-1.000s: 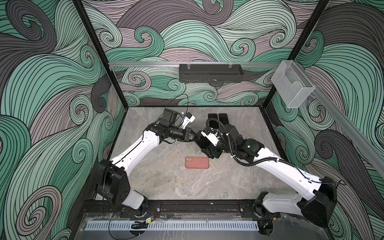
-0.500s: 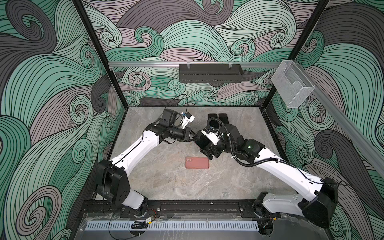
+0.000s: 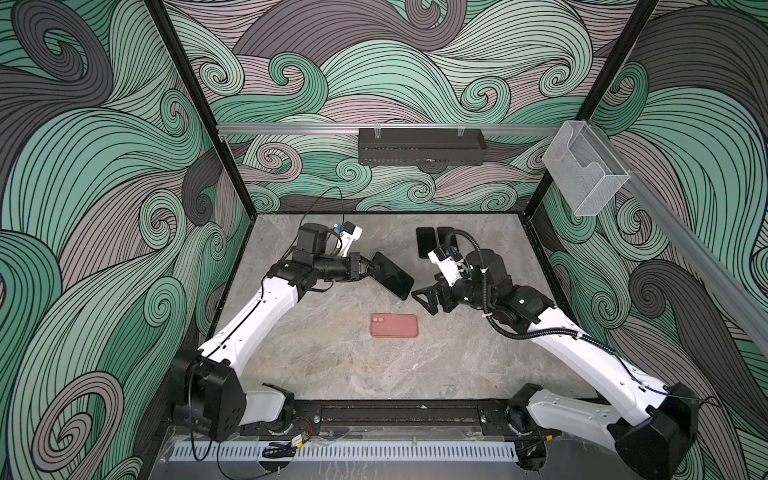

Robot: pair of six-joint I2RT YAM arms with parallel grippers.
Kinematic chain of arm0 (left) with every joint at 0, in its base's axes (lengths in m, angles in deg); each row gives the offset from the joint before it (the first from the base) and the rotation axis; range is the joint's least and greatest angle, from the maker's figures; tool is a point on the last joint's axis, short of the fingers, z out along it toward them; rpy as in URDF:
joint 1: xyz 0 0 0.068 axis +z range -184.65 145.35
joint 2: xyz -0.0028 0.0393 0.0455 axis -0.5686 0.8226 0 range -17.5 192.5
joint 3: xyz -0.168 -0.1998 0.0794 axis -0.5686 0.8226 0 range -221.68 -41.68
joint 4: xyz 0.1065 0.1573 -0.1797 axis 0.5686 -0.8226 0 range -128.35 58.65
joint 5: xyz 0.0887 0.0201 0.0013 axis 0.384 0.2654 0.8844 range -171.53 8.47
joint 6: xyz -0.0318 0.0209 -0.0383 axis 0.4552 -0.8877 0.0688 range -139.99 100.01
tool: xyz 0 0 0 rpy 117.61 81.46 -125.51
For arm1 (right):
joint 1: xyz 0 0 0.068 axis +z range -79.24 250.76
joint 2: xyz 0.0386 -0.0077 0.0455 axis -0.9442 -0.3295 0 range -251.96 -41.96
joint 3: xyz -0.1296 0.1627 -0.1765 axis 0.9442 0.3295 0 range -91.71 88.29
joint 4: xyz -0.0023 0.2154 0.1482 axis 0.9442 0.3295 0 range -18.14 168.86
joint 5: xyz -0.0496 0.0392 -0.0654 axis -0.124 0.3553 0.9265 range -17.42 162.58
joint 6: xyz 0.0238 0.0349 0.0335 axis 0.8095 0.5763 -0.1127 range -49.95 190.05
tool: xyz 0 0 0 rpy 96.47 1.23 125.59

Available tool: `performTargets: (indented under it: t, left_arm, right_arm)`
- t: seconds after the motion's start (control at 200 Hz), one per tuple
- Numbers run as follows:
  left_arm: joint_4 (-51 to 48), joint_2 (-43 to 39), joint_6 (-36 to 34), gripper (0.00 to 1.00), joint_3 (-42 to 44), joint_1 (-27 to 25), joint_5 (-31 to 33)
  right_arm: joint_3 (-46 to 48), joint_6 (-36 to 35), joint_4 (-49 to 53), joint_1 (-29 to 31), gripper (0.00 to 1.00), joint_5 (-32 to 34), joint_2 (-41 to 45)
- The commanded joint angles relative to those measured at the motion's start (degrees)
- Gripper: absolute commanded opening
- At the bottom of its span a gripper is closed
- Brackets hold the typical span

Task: Put the phone into the phone case
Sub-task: 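Grasp the purple edge of the held phone with the left gripper, then hold the purple-cased phone raised between both grippers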

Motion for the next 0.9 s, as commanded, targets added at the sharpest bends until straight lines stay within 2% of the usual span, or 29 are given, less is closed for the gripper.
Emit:
performTargets:
  t: [0.0, 0.125, 0.305, 0.621, 0.896]
  left_arm:
    - [9.62, -5.48, 2.35, 0.00, 1.75, 1.19, -0.87]
    - [15.48, -9.56, 3.95, 0.00, 5.72, 1.84, -0.85]
    - [30.00, -11.38, 12.57, 0.00, 11.70, 3.46, -2.86]
    - [44.32, -12.38, 19.14, 0.00, 15.77, 3.93, -6.90]
    - [48.77, -12.22, 21.55, 0.00, 16.38, 3.98, -6.48]
  right_arm:
    - [2.39, 10.26, -10.15, -3.28, 0.99, -11.02, 0.33]
    - [5.53, 17.87, -21.61, -5.45, 0.98, -17.40, -0.48]
    - [6.67, 26.23, -33.03, -6.68, 0.90, -23.31, -4.69]
    - [7.14, 33.00, -47.49, -6.60, 0.88, -30.60, -10.24]
    - [8.33, 37.31, -56.57, -6.00, 0.83, -33.37, -11.62]
